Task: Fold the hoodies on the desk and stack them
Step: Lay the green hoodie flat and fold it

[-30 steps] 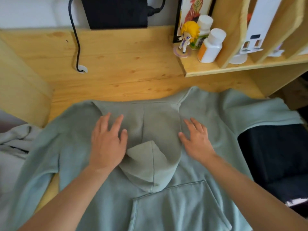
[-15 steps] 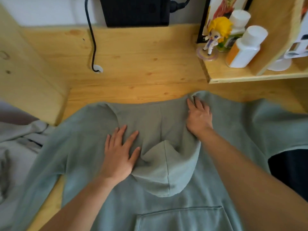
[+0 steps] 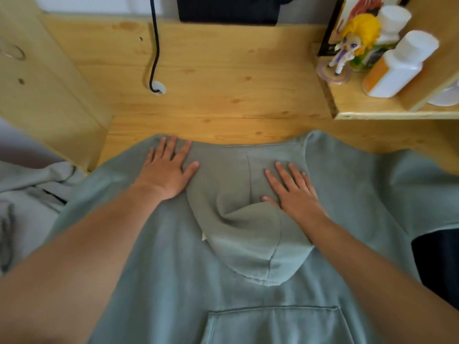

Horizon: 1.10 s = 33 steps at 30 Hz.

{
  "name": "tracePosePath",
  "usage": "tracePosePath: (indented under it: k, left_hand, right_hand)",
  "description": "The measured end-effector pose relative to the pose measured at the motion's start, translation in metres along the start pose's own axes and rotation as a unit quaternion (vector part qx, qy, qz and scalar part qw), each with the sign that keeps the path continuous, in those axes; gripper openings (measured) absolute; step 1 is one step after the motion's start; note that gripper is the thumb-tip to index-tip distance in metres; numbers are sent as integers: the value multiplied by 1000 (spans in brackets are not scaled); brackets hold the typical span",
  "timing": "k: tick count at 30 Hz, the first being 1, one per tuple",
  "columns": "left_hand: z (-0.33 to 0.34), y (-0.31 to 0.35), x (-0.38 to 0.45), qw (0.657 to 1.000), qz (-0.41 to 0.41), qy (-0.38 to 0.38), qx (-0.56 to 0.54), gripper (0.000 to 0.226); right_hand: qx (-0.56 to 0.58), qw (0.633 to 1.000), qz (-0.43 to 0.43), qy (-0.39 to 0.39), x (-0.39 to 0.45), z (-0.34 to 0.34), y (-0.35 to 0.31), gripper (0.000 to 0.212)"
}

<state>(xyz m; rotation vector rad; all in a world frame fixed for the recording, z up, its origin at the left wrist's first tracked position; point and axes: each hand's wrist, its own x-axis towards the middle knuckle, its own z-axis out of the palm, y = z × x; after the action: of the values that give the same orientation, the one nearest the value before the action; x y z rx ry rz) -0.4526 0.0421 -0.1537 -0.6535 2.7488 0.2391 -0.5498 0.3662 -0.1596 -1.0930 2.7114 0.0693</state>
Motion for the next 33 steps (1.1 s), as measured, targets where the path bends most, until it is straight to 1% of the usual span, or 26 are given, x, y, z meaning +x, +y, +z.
tracePosePath:
  k: [1,3,4,5,6,7,8,10,12,13,14,15,16,17,18,19,21,22,23,24,26,28,29,31,32,33]
  left_hand:
    - [-2,3,2,1000,2,-6,0,74]
    - [-14,18,-11,1000,-15,11,-5,73]
    - [-19,27,-26,998,-25,53,-15,71]
    - [-22,38,-46,992,-20,116,-39,66]
    - [-23,49,-70,980,3,183,-81,57]
    - [-22,61,-95,962,32,236,-132,46]
    - [-18,72,-118,945,55,259,-193,36]
    - [-6,89,-149,928,80,231,-282,23]
    - [4,95,-159,925,93,213,-302,21]
    - [7,93,-159,922,92,223,-302,21]
    - [9,90,-159,919,80,232,-309,21]
    - [10,85,-160,917,67,232,-316,20]
    - [13,80,-162,920,62,226,-315,18]
    - [19,74,-163,928,67,217,-296,14]
    - [26,68,-166,941,81,203,-260,8]
    - [33,64,-169,953,97,187,-216,7]
    - [44,58,-173,968,118,156,-155,14]
    - [46,56,-173,973,111,144,-144,10]
    - [44,57,-172,976,100,139,-138,8]
    - [39,60,-172,978,87,137,-130,13]
    - [33,69,-173,980,96,150,-95,24]
    - [29,77,-172,975,152,144,-67,34]
    - [29,80,-170,973,176,127,-74,37]
    - [25,83,-164,974,163,82,-137,29]
    - [23,83,-159,971,138,69,-180,22]
    - [20,83,-154,967,108,55,-225,23]
  right_hand:
    - [24,999,-12,28,0,-1,1,80]
    - [172,983,25,54,-4,-16,1,69]
    - [278,955,67,74,-10,-27,1,58]
    - [350,920,104,139,-20,-34,3,44]
    - [375,894,132,204,-35,-44,2,31]
    - [377,884,143,238,-53,-53,-1,21]
    - [391,881,145,225,-68,-57,-6,14]
    - [419,895,98,119,-87,-63,-19,15]
    - [405,913,14,40,-85,-67,-29,33]
    - [426,905,-10,-4,-79,-70,-31,39]
    - [479,876,-7,-53,-73,-76,-33,40]
    - [549,831,15,-91,-67,-81,-33,37]
    - [607,786,44,-113,-61,-83,-29,34]
    - [639,756,68,-124,-58,-81,-24,34]
    - [628,763,70,-136,-54,-79,-20,34]
    - [575,803,48,-152,-51,-78,-17,36]
    - [366,909,-31,-195,-50,-72,-19,46]
    - [258,942,-64,-203,-52,-66,-24,55]
    - [174,964,-87,-184,-57,-60,-31,62]
    - [120,978,-102,-139,-63,-54,-39,64]
    - [99,986,-121,-57,-74,-39,-48,53]
    - [156,982,-102,-21,-76,-29,-43,35]
    - [191,977,-92,-8,-73,-26,-39,32]
    - [229,970,-79,5,-66,-24,-34,30]
    - [230,970,-74,4,-64,-24,-35,29]
    - [234,970,-67,-2,-61,-23,-36,27]
